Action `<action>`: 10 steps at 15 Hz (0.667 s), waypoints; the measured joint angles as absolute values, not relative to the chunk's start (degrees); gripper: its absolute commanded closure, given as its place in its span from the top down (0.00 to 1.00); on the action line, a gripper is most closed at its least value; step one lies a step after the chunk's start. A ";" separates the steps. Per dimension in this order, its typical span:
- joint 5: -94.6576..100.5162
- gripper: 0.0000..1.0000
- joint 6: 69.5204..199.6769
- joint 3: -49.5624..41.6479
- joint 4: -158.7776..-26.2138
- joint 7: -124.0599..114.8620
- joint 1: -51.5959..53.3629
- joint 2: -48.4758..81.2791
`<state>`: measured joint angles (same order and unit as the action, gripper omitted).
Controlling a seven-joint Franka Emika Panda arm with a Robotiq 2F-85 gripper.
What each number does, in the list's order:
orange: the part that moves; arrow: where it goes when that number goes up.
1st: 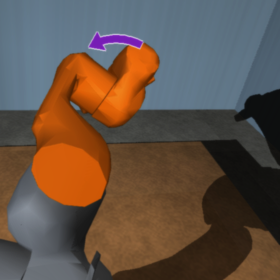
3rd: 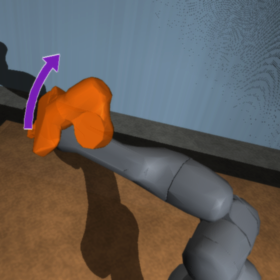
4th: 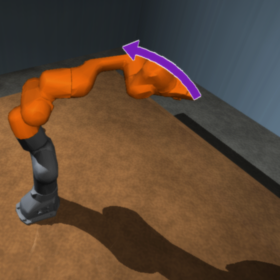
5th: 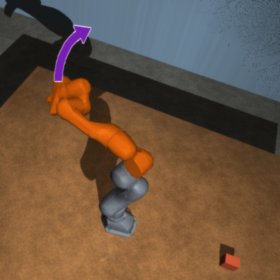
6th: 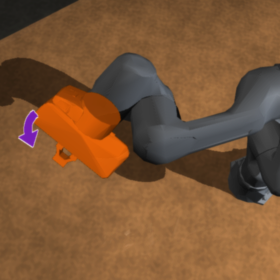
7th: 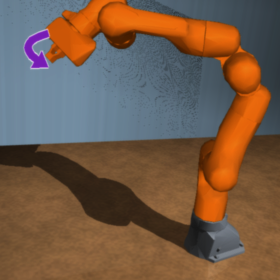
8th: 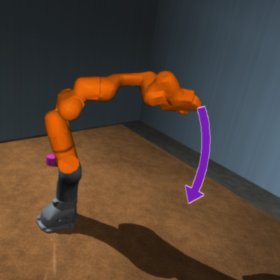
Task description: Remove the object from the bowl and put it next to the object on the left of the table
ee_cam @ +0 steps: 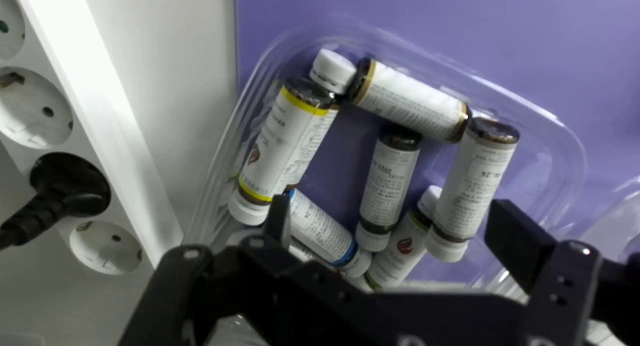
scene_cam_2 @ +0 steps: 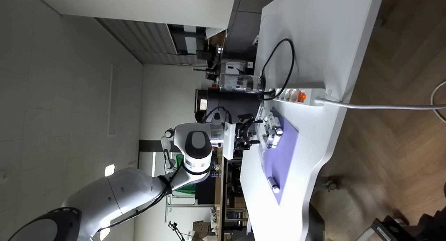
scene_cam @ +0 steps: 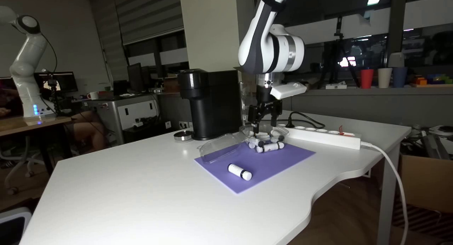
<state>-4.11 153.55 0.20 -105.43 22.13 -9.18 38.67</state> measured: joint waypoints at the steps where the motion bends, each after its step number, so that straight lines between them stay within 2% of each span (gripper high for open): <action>1: -3.67 1.00 153.55 0.20 -105.42 21.88 -8.99 38.83; 10: -1.03 1.00 154.05 0.18 -104.57 20.22 -7.96 40.42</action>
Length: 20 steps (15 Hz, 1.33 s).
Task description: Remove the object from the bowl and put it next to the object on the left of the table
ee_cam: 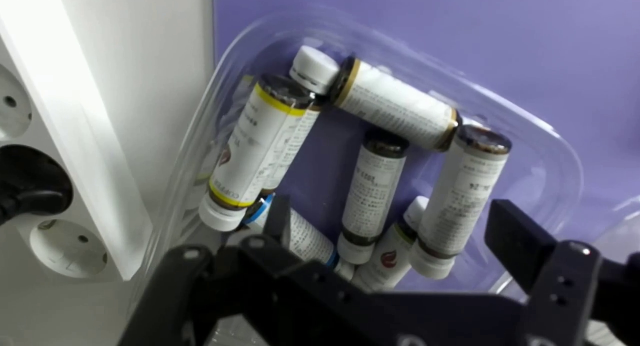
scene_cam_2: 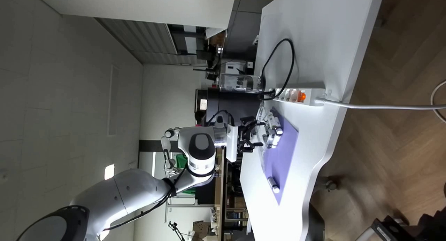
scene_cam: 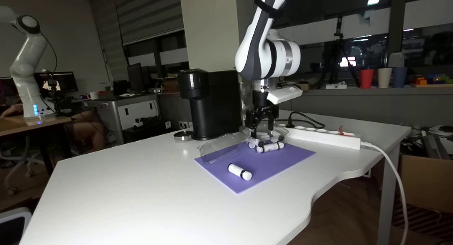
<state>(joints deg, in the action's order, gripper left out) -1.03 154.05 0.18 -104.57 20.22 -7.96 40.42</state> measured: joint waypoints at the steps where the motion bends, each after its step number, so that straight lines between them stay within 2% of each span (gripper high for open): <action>1: -0.94 1.00 154.23 0.18 -104.31 20.15 -7.89 40.83; 7: -0.78 1.00 154.40 0.16 -102.59 19.99 -7.71 42.92; 8: -0.63 0.75 154.40 0.12 -102.33 19.91 -7.68 43.16; 9: -0.32 0.74 154.39 0.07 -102.05 19.78 -7.65 43.33; 10: 0.00 0.68 154.36 0.04 -101.84 19.62 -7.65 43.39; 13: 0.10 0.45 154.26 -0.02 -101.27 19.30 -7.65 43.39; 19: -0.01 0.05 149.93 -0.23 -99.78 18.43 -7.83 43.39; 20: -0.09 0.05 148.66 -0.17 -99.46 18.37 -7.98 43.40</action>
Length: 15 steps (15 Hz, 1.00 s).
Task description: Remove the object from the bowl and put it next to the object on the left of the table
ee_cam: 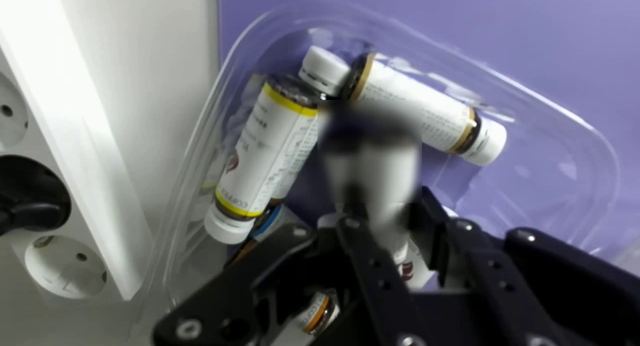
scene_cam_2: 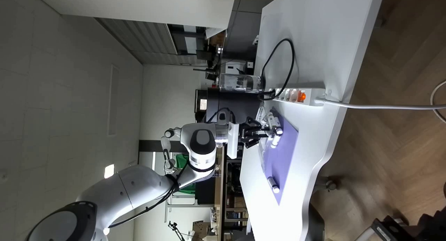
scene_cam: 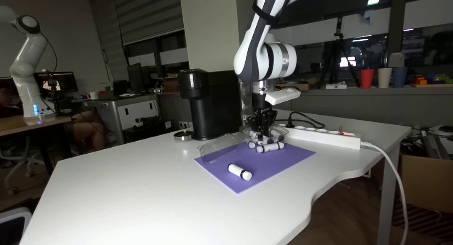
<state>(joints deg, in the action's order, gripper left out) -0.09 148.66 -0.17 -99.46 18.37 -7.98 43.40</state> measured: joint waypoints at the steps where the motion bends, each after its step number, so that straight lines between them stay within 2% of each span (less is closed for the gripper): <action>1: -0.20 0.07 147.37 -0.02 -98.94 18.35 -8.20 43.39; 9: -1.18 0.07 145.20 2.43 -99.33 19.91 -10.09 37.51; 15: -6.21 0.07 145.35 6.27 -111.81 27.26 -12.30 26.41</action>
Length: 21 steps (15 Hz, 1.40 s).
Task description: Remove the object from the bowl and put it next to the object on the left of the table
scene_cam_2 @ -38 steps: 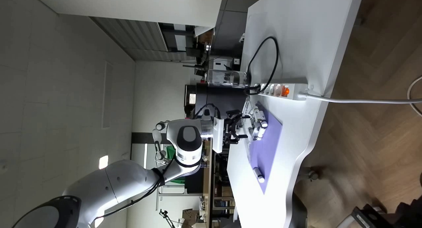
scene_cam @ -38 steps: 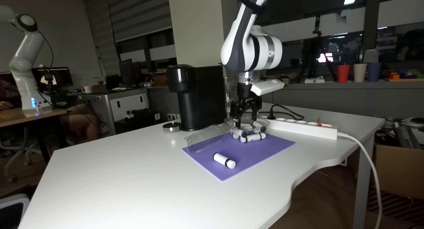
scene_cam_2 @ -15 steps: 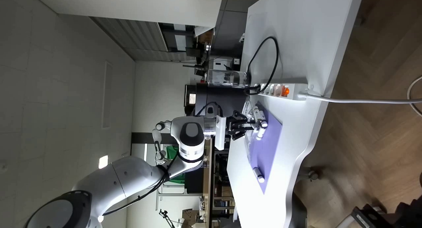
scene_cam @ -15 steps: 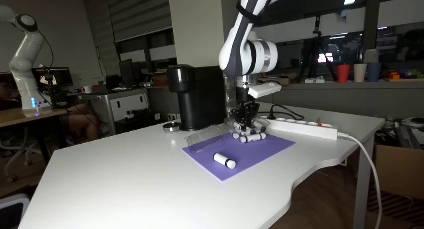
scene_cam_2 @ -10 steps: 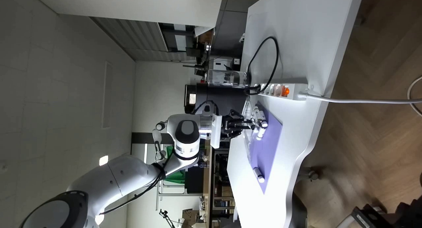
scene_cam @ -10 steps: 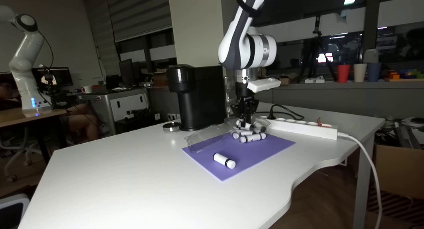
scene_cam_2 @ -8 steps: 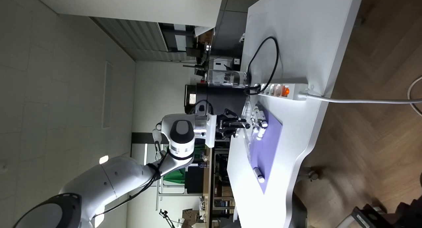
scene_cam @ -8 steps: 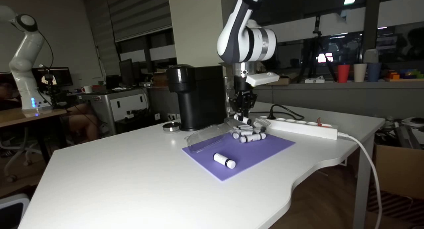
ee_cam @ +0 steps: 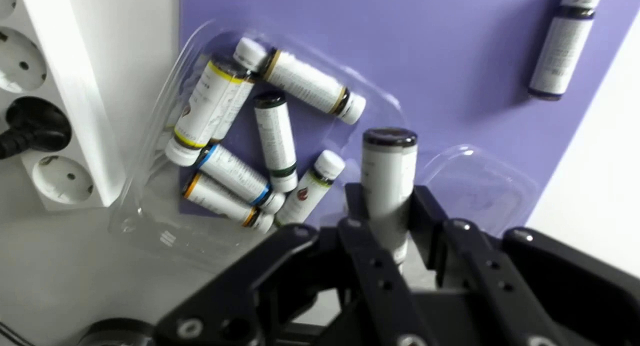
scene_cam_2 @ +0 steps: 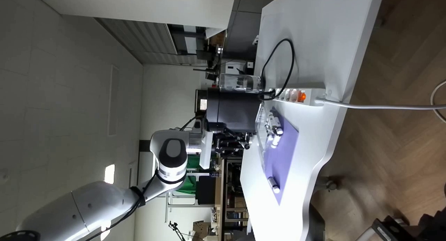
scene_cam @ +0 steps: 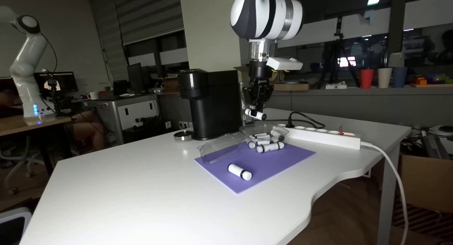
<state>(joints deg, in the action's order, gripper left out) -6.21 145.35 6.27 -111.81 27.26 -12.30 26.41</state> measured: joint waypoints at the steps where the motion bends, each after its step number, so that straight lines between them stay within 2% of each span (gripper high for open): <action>1: -7.58 0.07 145.57 6.78 -114.64 28.89 -12.71 24.67; 6: -15.35 0.07 150.03 8.80 -126.52 37.66 -14.16 19.03; 11: -17.26 0.07 150.13 9.37 -129.04 40.71 -13.35 19.56; 12: -17.01 0.27 149.92 9.33 -129.00 40.72 -13.01 20.06; 19: -17.02 0.27 150.02 9.20 -128.99 40.72 -12.73 20.69; 20: -17.02 0.07 150.02 9.20 -128.99 40.72 -12.73 20.69; 21: -17.02 0.07 150.02 9.20 -128.99 40.72 -12.73 20.69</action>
<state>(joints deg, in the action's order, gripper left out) -17.02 150.02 9.20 -128.99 40.72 -12.73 20.69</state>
